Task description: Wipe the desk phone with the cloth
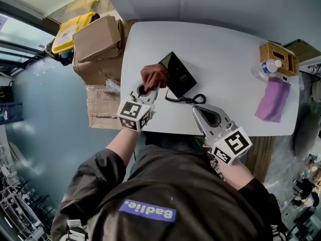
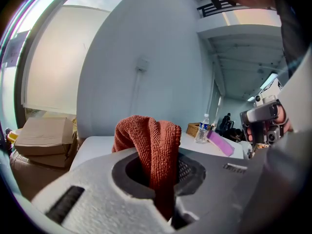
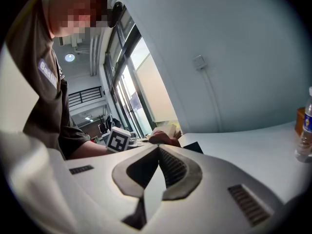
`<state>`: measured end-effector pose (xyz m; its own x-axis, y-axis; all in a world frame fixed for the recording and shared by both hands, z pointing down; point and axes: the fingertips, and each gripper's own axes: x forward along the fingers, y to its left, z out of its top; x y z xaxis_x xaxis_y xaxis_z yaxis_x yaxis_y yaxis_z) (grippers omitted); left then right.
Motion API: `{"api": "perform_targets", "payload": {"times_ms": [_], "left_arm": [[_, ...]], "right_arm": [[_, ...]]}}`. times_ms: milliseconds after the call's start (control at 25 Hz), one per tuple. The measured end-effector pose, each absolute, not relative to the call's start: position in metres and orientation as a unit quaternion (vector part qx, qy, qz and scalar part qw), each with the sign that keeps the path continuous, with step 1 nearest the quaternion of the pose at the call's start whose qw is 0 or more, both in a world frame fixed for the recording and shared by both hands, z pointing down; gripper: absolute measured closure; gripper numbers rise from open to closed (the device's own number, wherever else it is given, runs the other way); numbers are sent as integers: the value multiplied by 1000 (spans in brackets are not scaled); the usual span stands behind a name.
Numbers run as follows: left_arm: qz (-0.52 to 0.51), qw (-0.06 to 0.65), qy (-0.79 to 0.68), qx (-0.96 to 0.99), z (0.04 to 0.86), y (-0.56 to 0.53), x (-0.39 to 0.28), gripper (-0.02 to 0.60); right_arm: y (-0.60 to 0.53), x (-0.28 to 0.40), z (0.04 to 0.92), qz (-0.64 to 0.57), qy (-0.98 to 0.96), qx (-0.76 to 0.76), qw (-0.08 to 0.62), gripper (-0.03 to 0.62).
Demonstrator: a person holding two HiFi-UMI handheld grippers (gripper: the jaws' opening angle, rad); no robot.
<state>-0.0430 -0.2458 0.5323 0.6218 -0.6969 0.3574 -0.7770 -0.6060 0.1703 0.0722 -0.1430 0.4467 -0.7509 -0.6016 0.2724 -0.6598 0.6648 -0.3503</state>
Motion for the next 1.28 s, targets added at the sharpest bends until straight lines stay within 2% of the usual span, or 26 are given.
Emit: {"api": "perform_targets", "payload": {"times_ms": [320, 720, 1280], "left_arm": [[164, 185, -423, 872, 586, -270, -32, 545], [195, 226, -389, 872, 628, -234, 7, 545], [218, 243, -352, 878, 643, -191, 42, 545]], "right_arm": [[-143, 84, 465, 240, -905, 342, 85, 566], [-142, 110, 475, 251, -896, 356, 89, 566], [-130, 127, 469, 246, -897, 360, 79, 566]]}}
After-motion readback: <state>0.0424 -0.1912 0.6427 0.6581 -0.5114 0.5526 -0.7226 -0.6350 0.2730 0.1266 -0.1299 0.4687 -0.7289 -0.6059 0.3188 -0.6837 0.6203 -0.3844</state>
